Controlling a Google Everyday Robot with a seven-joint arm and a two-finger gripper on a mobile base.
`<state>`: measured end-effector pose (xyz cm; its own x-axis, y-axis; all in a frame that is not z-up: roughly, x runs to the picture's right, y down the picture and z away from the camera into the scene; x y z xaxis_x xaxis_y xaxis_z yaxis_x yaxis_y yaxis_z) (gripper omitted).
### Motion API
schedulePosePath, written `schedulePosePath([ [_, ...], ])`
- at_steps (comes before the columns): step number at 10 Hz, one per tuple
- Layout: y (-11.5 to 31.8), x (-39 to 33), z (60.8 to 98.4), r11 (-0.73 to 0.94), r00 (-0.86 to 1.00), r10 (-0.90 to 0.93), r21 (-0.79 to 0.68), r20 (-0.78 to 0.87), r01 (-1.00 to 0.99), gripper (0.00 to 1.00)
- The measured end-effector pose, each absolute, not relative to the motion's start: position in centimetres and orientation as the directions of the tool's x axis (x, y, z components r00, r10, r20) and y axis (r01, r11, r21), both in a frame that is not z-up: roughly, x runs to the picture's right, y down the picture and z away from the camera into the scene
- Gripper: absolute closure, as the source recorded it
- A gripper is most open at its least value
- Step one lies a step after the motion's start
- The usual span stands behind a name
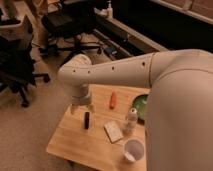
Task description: Place the eraser on the white sponge
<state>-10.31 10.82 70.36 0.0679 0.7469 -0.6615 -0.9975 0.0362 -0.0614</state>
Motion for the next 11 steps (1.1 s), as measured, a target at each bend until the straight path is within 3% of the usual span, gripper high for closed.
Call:
schedulePosePath([
  [8, 10.1, -6.9, 78.4, -0.003, 0.107, 0.715, -0.156, -0.691, -0.988, 0.35],
  [11, 11.1, -9.3, 79.0, -0.028, 0.143, 0.680, -0.221, -0.719, -0.975, 0.35],
])
